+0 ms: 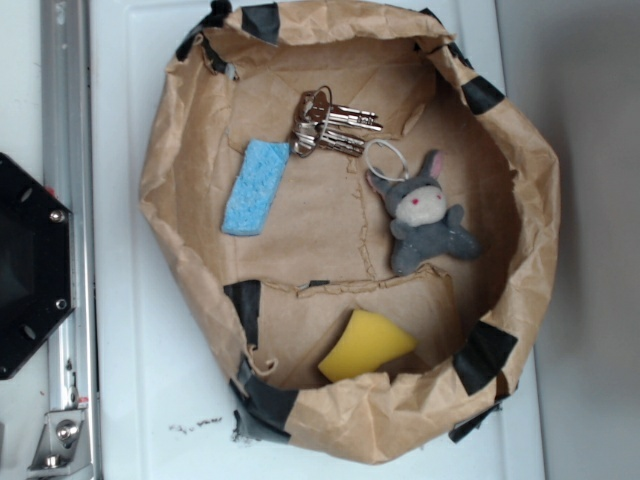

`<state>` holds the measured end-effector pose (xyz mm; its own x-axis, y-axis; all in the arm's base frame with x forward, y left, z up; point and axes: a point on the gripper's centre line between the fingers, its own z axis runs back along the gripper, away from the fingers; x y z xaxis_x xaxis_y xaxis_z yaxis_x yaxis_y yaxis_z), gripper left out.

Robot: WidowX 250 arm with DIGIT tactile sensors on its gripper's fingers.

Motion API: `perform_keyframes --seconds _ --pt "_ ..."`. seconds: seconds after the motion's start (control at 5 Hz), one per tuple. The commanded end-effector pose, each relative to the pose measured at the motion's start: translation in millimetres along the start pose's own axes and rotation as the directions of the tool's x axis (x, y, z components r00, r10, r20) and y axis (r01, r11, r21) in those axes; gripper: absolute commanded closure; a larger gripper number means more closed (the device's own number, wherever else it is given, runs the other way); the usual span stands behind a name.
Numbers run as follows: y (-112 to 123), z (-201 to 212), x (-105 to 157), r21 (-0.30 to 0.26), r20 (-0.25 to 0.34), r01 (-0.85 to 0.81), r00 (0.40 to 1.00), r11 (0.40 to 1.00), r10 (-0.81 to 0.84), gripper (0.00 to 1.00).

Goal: Grab the silver keys.

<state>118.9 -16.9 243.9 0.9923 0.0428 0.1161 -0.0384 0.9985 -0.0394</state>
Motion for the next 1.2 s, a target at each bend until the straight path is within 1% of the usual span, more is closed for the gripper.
perform_keyframes --seconds 0.0,0.2,0.4,0.6,0.8,1.0 --pt "0 0 0 0.0 0.0 0.0 1.0 1.0 0.0 0.0" --pt "5 -16 49 0.007 0.036 -0.216 0.976 0.976 0.215 0.0" --pt "15 -40 96 0.021 0.062 -0.308 0.95 0.951 0.306 0.0" --pt "32 -62 113 0.008 0.123 -0.532 0.841 0.847 0.527 0.0" --pt "53 -85 113 0.043 0.206 -0.72 0.685 0.692 0.699 0.0" --pt "72 -109 100 0.136 0.162 -0.748 0.664 0.65 0.73 0.0"
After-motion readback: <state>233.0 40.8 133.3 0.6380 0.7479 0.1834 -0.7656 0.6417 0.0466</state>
